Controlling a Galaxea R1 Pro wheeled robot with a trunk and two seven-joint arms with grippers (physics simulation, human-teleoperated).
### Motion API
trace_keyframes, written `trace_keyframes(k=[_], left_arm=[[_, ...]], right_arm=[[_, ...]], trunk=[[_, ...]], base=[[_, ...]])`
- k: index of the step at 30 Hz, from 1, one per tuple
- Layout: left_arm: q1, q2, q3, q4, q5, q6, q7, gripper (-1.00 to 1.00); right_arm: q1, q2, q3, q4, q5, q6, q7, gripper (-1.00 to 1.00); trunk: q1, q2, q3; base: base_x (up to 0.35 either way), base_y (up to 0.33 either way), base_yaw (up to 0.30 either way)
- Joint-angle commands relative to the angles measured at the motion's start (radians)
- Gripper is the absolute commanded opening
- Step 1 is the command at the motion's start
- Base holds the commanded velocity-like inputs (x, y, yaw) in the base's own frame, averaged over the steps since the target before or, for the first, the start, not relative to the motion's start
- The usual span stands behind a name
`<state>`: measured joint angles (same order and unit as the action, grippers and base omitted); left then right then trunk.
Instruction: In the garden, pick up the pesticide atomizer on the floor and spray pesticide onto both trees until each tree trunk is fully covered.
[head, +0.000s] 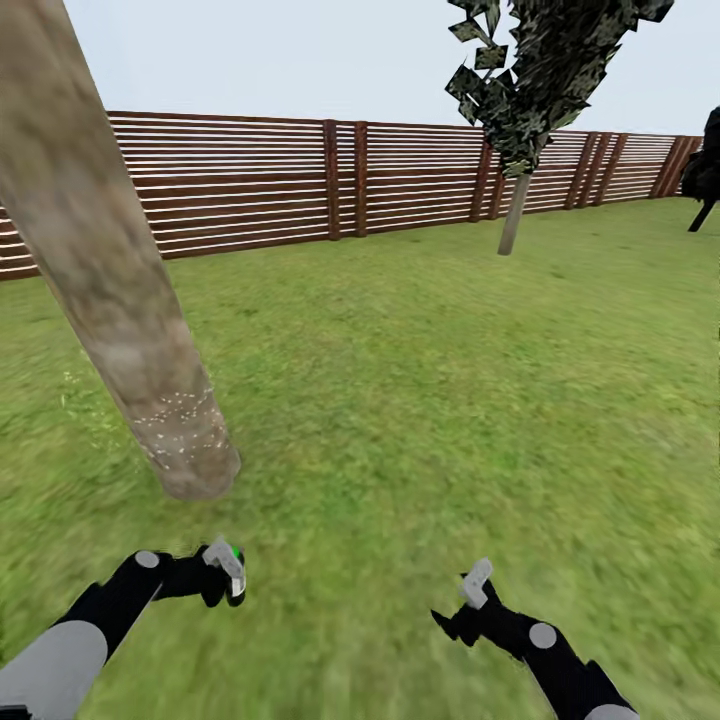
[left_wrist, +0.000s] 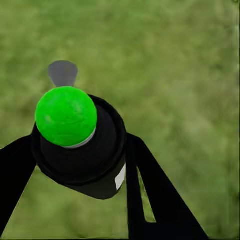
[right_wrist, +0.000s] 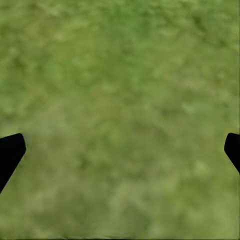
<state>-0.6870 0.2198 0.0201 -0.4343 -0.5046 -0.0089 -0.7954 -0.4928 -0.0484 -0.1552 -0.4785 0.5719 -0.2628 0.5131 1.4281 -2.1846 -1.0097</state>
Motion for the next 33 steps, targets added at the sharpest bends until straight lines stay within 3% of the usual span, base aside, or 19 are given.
trace_keyframes(k=[1, 3, 7, 14, 21, 22, 24, 28, 29, 33], left_arm=[[-0.001, -0.002, 0.004, -0.004, -0.031, -0.002, -0.039, -1.00], [-0.003, -0.011, 0.004, -0.005, -0.068, -0.002, -0.066, -1.00], [0.015, -0.034, -0.015, -0.007, -0.059, -0.021, -0.056, -1.00], [0.023, -0.065, 0.019, -0.011, -0.075, -0.056, -0.060, -1.00], [0.019, -0.069, -0.021, -0.023, -0.078, -0.056, -0.099, -1.00], [0.017, -0.075, -0.145, -0.025, -0.079, -0.055, -0.191, -1.00], [0.015, -0.086, -0.154, -0.026, -0.085, -0.053, -0.205, -1.00], [0.012, -0.105, -0.199, -0.026, -0.121, -0.047, -0.209, -1.00], [0.012, -0.107, -0.203, -0.026, -0.124, -0.046, -0.209, -1.00], [0.014, -0.117, -0.206, -0.018, -0.129, -0.043, -0.206, -1.00]], right_arm=[[-0.005, 0.001, -0.008, -0.043, 0.041, 0.021, 0.085, 1.00], [-0.008, 0.001, -0.009, -0.103, 0.064, 0.042, 0.158, 1.00], [-0.009, 0.024, 0.009, -0.109, 0.060, 0.040, 0.169, 1.00], [-0.009, 0.063, -0.030, -0.104, 0.061, 0.039, 0.170, 1.00], [-0.010, 0.082, -0.006, -0.107, 0.064, 0.039, 0.203, 1.00], [-0.010, 0.084, 0.086, -0.107, 0.063, 0.039, 0.331, 1.00], [-0.010, 0.093, 0.129, -0.109, 0.063, 0.039, 0.336, 1.00], [-0.010, 0.118, 0.147, -0.109, 0.063, 0.039, 0.345, 1.00], [-0.010, 0.120, 0.147, -0.110, 0.063, 0.039, 0.348, -1.00], [-0.010, 0.121, 0.148, -0.123, 0.063, 0.039, 0.352, -1.00]], trunk=[[-0.001, 0.000, -0.001], [-0.001, 0.000, -0.001], [-0.001, 0.000, -0.001], [-0.001, 0.000, -0.001], [-0.001, 0.000, -0.001], [-0.001, 0.000, -0.001], [-0.001, 0.000, -0.001], [-0.001, 0.000, -0.001], [-0.001, 0.000, -0.001], [-0.001, 0.000, -0.001]], base=[[-0.143, 0.000, 0.000], [-0.056, 0.000, 0.000], [0.000, 0.000, 0.000], [0.000, 0.000, 0.000], [0.000, 0.000, 0.000], [0.000, 0.000, 0.000], [0.000, 0.000, 0.000], [0.000, 0.000, 0.000], [0.000, 0.000, 0.000], [0.000, 0.000, 0.000]])
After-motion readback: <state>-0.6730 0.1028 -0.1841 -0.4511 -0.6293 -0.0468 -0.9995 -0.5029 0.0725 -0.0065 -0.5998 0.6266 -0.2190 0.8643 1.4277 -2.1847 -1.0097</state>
